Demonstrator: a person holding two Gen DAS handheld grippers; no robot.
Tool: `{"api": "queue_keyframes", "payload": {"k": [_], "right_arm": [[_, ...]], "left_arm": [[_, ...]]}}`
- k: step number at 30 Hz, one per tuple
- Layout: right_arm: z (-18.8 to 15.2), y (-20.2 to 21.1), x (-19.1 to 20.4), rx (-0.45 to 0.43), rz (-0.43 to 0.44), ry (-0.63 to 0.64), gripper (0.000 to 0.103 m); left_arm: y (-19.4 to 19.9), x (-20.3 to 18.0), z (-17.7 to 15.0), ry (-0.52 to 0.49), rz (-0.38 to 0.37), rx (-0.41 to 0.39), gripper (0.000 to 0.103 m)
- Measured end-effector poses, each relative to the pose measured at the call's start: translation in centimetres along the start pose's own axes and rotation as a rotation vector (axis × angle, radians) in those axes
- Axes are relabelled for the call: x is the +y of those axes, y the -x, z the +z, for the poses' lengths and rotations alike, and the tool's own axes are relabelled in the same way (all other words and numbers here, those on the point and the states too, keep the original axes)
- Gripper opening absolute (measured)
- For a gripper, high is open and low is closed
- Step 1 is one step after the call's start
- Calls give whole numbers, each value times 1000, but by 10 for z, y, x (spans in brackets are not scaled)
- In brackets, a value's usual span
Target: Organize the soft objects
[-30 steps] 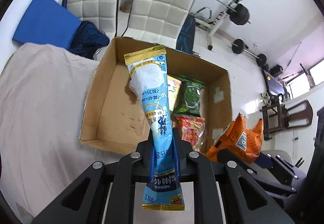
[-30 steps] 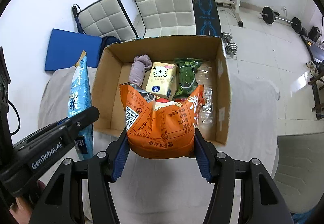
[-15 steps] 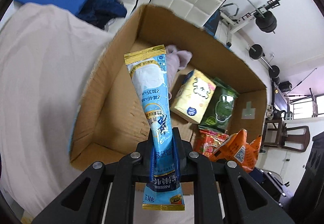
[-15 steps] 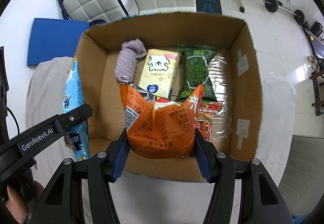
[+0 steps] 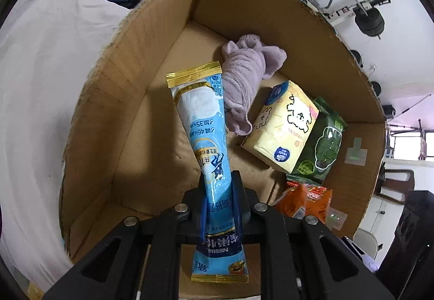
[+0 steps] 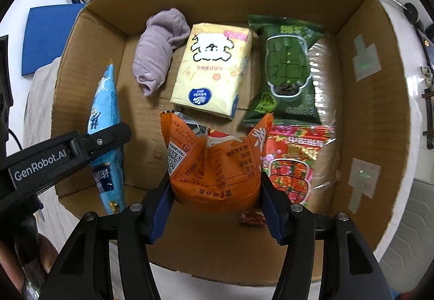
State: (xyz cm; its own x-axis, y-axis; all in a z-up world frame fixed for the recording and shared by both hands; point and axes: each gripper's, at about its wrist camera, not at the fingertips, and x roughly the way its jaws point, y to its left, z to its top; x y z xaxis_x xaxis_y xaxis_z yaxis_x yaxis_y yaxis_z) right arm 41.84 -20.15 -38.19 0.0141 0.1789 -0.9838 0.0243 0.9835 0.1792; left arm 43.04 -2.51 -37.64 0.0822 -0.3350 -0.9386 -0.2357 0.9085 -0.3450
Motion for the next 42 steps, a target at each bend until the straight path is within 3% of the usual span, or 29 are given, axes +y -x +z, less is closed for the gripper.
{"api": "queue_keyframes", "payload": {"k": [3,6,8,11,15,17,25,27,29,33,35,42], "right_arm": [[1,-8,0,40,33,-6,65],[0,-13,-1,50,18,-9,67],[-2,-13,-3,47,5,-11,71],[-6,-10,-4,35,-24,-2,89],[-12,-1,-5,6,-65,1,91],[-13,4,-8,-12,-80,-4,102],[-22,27,-23,-81,-148,-14,103],[-26,33,-27,-94,-154,-16,103],[-29,40,-32,-107,-165,-20,103],[-35,58,-38,-131,-170,-38,103],[-40,69,-39,-146,-163,-46,103],[-66,112,-40,-209,-153,-47,103]], "left_arm": [[-4,0,1,9,29,30,21],[0,-3,0,-14,65,26,25],[3,-6,-1,-41,111,19,34],[10,-10,-5,-84,161,5,42],[20,-13,-14,-146,243,-33,63],[29,-16,-21,-178,265,-64,69],[60,-21,-50,-235,293,-146,73],[67,-24,-57,-252,294,-158,77],[72,-27,-59,-267,298,-169,88],[81,-35,-62,-279,285,-184,91],[87,-41,-66,-292,289,-200,99],[124,-55,-94,-331,287,-279,99]]}}
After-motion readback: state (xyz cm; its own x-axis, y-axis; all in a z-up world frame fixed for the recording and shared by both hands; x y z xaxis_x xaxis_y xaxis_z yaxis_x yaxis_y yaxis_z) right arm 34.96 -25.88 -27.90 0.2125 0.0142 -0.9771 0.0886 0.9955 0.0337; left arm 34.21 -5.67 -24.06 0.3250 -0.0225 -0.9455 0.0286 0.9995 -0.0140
